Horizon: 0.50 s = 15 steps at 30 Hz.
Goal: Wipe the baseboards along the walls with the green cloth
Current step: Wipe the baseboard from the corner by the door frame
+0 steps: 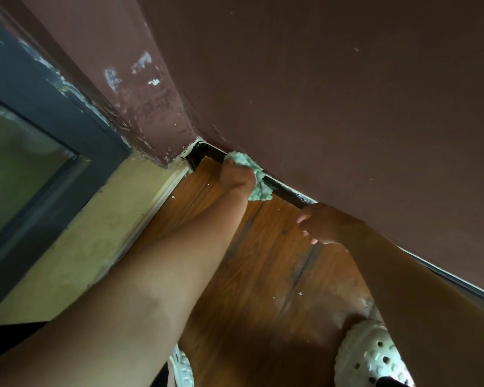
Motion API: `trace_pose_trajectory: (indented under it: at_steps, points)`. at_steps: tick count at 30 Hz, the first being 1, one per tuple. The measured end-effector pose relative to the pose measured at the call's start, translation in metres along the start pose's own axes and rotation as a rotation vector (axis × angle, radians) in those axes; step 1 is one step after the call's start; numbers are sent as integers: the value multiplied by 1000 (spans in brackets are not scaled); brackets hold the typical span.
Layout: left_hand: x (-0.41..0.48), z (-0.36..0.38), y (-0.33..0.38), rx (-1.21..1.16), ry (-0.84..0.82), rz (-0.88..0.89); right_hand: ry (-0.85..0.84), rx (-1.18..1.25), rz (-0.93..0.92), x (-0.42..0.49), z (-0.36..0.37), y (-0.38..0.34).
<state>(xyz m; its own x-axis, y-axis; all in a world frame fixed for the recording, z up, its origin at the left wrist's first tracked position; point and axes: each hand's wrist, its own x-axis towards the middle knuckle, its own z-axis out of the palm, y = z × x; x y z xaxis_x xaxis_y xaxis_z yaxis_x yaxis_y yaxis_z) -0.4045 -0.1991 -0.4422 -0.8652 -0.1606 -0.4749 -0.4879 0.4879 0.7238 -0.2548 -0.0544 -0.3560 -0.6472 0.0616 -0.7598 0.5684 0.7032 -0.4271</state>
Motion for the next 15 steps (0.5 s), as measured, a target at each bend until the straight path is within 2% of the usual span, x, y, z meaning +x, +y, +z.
trace_pose_trajectory:
  at_steps: [2,5,11,15]
  points:
    - [-3,5,3,-34,-3,-10,0,36,13,-1,0,3]
    - [-28,29,-7,43,-103,45,-10,42,15,-1,0,5]
    - [-42,48,-20,-41,-281,26,-8,41,9,5,-1,5]
    - [-33,39,-17,-101,-87,12,-5,7,11,4,-3,5]
